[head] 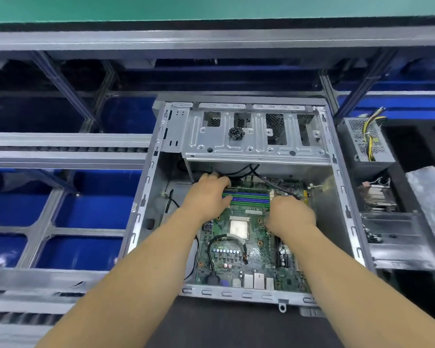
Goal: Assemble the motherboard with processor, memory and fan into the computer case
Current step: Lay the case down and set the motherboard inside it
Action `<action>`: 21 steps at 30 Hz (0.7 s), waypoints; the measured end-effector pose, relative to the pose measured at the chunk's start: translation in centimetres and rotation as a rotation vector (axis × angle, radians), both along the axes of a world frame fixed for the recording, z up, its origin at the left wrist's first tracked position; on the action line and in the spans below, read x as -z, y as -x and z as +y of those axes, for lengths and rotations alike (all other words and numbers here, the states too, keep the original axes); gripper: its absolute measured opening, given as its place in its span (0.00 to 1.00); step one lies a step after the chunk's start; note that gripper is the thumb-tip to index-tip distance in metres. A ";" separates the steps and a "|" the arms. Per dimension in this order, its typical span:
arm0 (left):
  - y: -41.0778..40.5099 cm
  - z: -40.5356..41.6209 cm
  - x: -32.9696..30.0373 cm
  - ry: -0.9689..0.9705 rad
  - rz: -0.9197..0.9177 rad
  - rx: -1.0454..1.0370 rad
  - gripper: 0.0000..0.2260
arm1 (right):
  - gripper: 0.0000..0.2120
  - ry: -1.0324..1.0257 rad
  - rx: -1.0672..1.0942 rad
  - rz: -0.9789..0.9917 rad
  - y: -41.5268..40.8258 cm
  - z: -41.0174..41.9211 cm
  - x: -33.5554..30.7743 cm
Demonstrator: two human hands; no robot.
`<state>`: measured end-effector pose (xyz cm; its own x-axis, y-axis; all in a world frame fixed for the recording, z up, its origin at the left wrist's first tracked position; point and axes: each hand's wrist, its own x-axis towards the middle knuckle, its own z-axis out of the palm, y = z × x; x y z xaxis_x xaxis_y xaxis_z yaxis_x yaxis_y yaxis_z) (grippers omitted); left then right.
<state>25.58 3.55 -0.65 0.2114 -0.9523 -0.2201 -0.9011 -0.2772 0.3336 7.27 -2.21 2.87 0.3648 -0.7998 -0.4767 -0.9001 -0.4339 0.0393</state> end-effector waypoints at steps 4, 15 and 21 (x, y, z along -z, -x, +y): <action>0.0 0.1 -0.2 0.000 0.062 -0.024 0.15 | 0.07 -0.010 -0.004 0.050 0.4 -0.2 0.1; -0.1 0.0 -0.2 0.055 0.102 -0.076 0.11 | 0.10 -0.547 -0.249 -0.125 -2.0 2.0 0.6; -0.3 0.0 -0.1 0.076 0.117 -0.132 0.09 | 0.08 -0.888 -0.193 -0.128 -0.9 1.9 0.6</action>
<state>25.88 3.58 -0.56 0.3128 -0.9329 -0.1787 -0.8124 -0.3602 0.4586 8.20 -0.30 2.25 0.5460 -0.0782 -0.8341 -0.7836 -0.4001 -0.4754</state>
